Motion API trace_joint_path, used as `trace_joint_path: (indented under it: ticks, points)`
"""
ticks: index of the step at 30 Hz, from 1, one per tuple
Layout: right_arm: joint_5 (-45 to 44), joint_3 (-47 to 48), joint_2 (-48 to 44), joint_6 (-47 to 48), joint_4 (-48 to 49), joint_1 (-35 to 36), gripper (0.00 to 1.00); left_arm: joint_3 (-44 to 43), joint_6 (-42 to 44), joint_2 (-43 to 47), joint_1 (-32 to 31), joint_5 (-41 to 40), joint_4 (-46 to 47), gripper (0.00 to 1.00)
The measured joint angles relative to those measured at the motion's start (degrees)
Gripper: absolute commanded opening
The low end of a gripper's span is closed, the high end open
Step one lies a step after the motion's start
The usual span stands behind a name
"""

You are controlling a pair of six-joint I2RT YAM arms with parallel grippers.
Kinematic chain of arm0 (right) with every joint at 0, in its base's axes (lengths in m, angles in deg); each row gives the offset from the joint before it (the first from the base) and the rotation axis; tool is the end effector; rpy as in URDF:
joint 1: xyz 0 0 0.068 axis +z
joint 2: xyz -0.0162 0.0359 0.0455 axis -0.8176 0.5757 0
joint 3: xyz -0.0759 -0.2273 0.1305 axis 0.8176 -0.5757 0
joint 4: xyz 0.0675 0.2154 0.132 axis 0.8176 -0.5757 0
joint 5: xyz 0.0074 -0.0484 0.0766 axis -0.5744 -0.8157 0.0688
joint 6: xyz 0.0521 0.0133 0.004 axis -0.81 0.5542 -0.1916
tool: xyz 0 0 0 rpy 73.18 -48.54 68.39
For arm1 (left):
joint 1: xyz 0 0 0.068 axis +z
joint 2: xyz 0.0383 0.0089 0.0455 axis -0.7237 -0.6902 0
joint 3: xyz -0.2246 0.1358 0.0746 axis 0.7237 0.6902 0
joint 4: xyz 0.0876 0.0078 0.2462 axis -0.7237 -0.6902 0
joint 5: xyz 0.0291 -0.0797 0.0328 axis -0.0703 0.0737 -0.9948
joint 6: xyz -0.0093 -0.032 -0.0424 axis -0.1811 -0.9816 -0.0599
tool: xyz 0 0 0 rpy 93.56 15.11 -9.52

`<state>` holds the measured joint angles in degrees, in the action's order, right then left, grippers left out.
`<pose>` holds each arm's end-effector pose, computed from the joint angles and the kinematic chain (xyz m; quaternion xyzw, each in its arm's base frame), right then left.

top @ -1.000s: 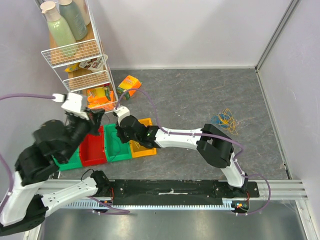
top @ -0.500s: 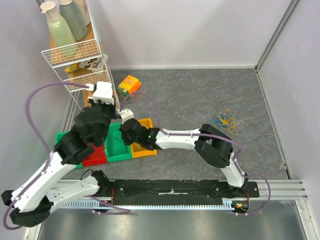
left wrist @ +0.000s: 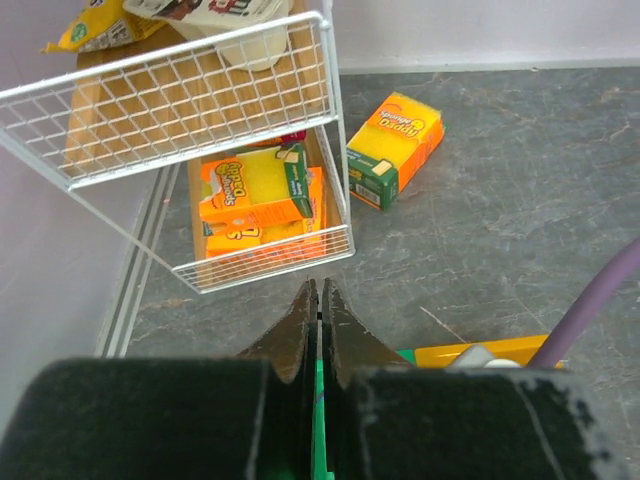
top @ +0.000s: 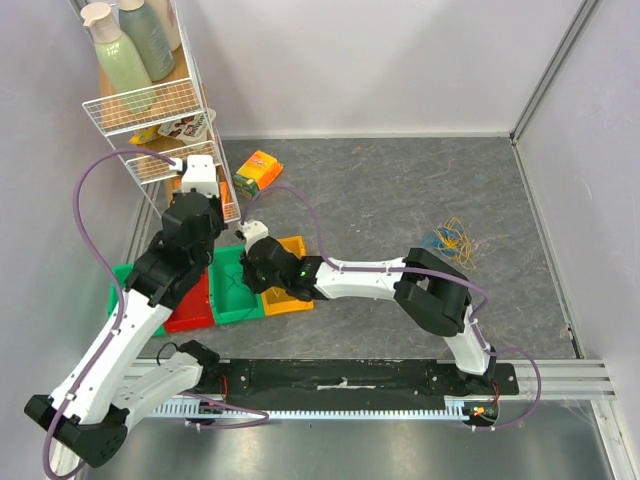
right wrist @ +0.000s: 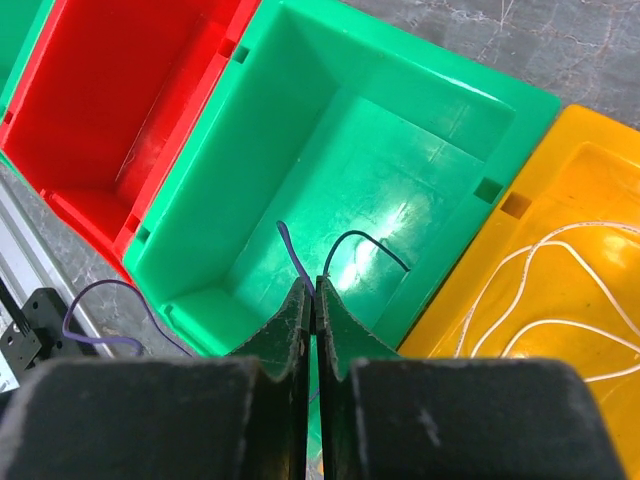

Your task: Untangle the cables

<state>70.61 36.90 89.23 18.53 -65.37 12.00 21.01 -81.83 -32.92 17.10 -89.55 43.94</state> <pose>0.1920 0.4359 0.1980 -0.2029 0.8476 0.3384 0.3548 0.1656 -0.0692 0.3864 -0.0017 0.7816 0.0789 0.6187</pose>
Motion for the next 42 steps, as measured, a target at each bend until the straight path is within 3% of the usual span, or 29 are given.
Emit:
trace_joint_path:
  ticks: [3,6,14,19,28,33,42]
  points:
    - [0.98,0.0,-0.2,0.07,0.04,-0.09,0.16,-3.34,-0.22,-1.86,1.49,2.38,-0.92,0.02]
    - [1.64,-0.02,-0.2,-0.13,-0.13,-0.33,0.37,-8.46,-0.28,-3.87,2.4,4.83,-0.5,0.02]
    - [4.04,0.26,-5.35,0.07,-5.88,-2.03,0.64,-13.62,-0.96,-6.88,3.39,8.31,2.14,0.02]
    - [3.5,-3.52,-17.57,0.74,-9.09,-4.37,0.67,-12.35,-1.64,-8.17,3.93,10.78,3.58,0.02]
    - [-1.57,-25.33,-47.8,2.01,-13.07,-7.13,0.72,-9.38,-3.15,-10.25,5.66,17.4,12.04,0.02]
    - [-3.93,-35.3,-58.29,1.51,-17.7,-7.52,0.73,-5.29,-4.22,-11.32,11.54,24.33,17.73,0.02]
    - [-6.25,-40.04,-68.85,-0.11,-21.46,-7.82,0.73,5.18,-12.9,-9.94,17.38,36.79,24.04,0.02]
